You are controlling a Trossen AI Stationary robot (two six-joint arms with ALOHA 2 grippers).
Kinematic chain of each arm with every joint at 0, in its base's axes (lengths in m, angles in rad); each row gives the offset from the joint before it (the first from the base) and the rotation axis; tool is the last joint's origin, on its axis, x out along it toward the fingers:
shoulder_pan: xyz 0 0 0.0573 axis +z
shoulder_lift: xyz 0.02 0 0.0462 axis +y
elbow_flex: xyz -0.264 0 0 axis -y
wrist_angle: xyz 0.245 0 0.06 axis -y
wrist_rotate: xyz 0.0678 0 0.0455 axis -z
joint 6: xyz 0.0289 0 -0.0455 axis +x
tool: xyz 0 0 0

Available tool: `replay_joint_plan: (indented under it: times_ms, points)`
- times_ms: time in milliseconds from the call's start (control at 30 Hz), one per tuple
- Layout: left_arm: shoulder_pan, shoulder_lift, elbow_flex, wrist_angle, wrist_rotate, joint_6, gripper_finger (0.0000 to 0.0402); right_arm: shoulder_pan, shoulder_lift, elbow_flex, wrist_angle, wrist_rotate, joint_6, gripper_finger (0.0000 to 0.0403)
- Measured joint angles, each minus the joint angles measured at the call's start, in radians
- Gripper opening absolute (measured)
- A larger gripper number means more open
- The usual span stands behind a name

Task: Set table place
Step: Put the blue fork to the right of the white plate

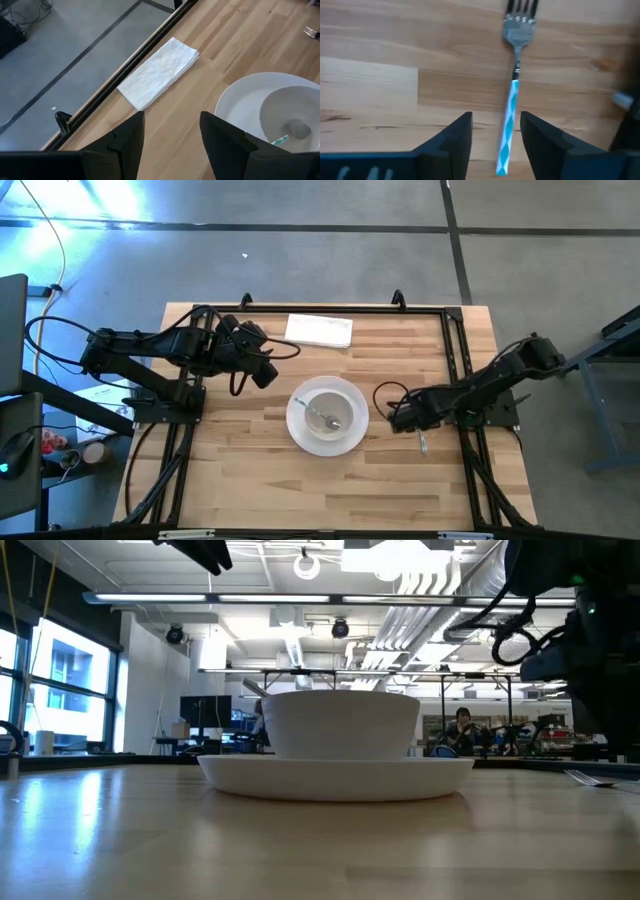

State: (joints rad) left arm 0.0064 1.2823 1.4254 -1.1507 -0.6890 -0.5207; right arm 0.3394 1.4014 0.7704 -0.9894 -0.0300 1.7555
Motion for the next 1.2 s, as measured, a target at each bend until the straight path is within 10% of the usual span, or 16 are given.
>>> replay_joint_plan:
  times_ms: [800, 1200]
  points:
    - [0.000, 0.000, 0.000, 0.001, 0.019, 0.043, 0.0182, 0.012, 0.047, -0.159, 0.207, -0.076, 0.035, 0.0151]
    - [0.000, 0.000, 0.000, 0.028, 0.019, 0.043, 0.0182, 0.001, 0.045, -0.144, 0.232, -0.047, 0.067, 0.0008]
